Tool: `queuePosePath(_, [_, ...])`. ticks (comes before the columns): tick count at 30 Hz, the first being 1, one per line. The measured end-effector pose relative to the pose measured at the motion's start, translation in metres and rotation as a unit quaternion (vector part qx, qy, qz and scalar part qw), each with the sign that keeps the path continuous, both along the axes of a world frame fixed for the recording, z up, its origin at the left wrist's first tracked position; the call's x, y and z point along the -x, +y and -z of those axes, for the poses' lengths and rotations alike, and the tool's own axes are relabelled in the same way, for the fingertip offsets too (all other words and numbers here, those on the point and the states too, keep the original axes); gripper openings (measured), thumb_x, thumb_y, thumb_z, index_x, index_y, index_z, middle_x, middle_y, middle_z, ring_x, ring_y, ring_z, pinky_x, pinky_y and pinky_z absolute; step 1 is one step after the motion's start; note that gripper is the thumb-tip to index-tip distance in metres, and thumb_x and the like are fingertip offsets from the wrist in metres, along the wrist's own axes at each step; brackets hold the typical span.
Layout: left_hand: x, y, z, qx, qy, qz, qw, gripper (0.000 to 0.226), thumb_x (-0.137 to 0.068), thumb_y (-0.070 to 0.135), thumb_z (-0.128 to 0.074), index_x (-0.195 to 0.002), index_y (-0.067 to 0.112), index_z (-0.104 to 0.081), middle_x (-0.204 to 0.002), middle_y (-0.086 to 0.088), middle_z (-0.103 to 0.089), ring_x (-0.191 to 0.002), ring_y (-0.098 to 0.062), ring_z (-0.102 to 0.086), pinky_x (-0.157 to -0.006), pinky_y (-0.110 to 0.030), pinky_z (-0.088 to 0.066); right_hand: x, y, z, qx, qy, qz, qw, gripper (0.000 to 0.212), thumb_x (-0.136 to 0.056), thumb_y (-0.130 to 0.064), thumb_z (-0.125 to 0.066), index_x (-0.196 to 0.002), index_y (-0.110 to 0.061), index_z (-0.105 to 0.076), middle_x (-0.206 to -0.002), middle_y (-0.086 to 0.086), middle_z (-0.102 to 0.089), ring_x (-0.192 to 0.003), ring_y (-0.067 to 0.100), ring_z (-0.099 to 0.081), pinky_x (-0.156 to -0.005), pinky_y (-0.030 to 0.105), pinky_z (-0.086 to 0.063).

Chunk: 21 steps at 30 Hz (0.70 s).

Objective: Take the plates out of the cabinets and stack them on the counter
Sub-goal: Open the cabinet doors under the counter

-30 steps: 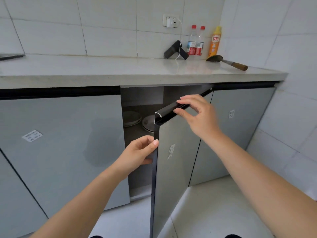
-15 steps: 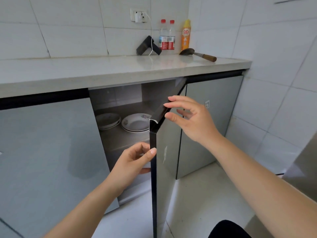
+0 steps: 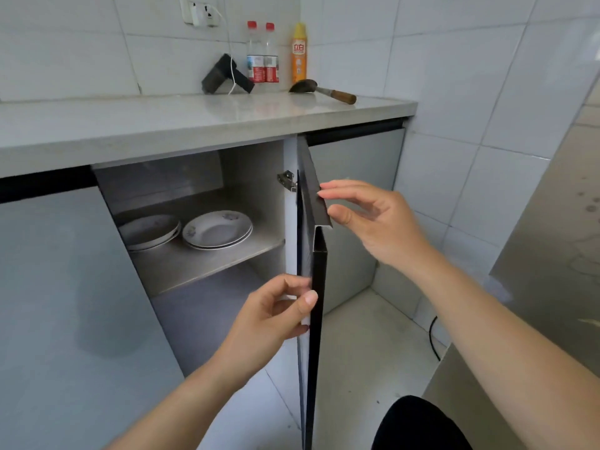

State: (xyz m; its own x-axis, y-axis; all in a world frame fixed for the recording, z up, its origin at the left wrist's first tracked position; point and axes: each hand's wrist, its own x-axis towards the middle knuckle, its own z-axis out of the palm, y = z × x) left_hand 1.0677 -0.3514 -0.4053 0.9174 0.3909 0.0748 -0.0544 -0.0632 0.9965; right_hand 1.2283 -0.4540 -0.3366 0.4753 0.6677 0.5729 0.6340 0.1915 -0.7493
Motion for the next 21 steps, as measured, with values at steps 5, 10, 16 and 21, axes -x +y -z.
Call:
queuePosePath(5, [-0.016, -0.018, -0.003, -0.031, -0.001, 0.061, 0.998, 0.031, -0.073, 0.039, -0.056, -0.101, 0.031, -0.066, -0.106, 0.005, -0.07, -0.104, -0.009, -0.063, -0.086, -0.027, -0.052, -0.01, -0.037, -0.001, 0.006, 0.006, 0.059, 0.998, 0.022, -0.078, -0.043, -0.059, -0.095, -0.033, -0.069, -0.105, -0.014, -0.068, -0.105, 0.002, -0.061, -0.097, 0.03, -0.046])
queuePosePath(10, [-0.032, -0.029, -0.008, -0.059, -0.005, 0.115, 0.992, 0.036, -0.08, 0.043, -0.045, -0.11, 0.032, -0.062, -0.107, 0.019, -0.068, -0.106, 0.002, -0.061, -0.09, -0.025, -0.05, -0.011, -0.068, -0.006, 0.0, 0.015, 0.084, 0.996, 0.031, -0.076, -0.06, -0.054, -0.093, -0.04, -0.071, -0.104, -0.018, -0.07, -0.104, 0.007, -0.063, -0.092, 0.036, -0.051])
queuePosePath(16, [-0.058, -0.042, -0.008, -0.081, 0.006, 0.168, 0.982, 0.041, -0.082, 0.048, -0.039, -0.119, 0.041, -0.056, -0.114, 0.025, -0.063, -0.11, 0.005, -0.057, -0.095, -0.027, -0.046, -0.013, -0.093, -0.006, 0.0, 0.041, 0.119, 0.992, 0.022, -0.081, -0.042, -0.057, -0.095, -0.031, -0.071, -0.101, -0.011, -0.072, -0.099, 0.011, -0.066, -0.083, 0.044, -0.056])
queuePosePath(21, [-0.083, -0.053, -0.009, -0.116, 0.011, 0.198, 0.973, 0.037, -0.081, 0.054, -0.037, -0.117, 0.056, -0.049, -0.12, 0.03, -0.057, -0.113, 0.009, -0.052, -0.093, -0.018, -0.045, -0.022, -0.106, 0.0, 0.0, 0.046, 0.181, 0.982, 0.031, -0.075, -0.039, -0.068, -0.104, -0.029, -0.069, -0.096, -0.007, -0.073, -0.092, 0.01, -0.068, -0.087, 0.044, -0.054])
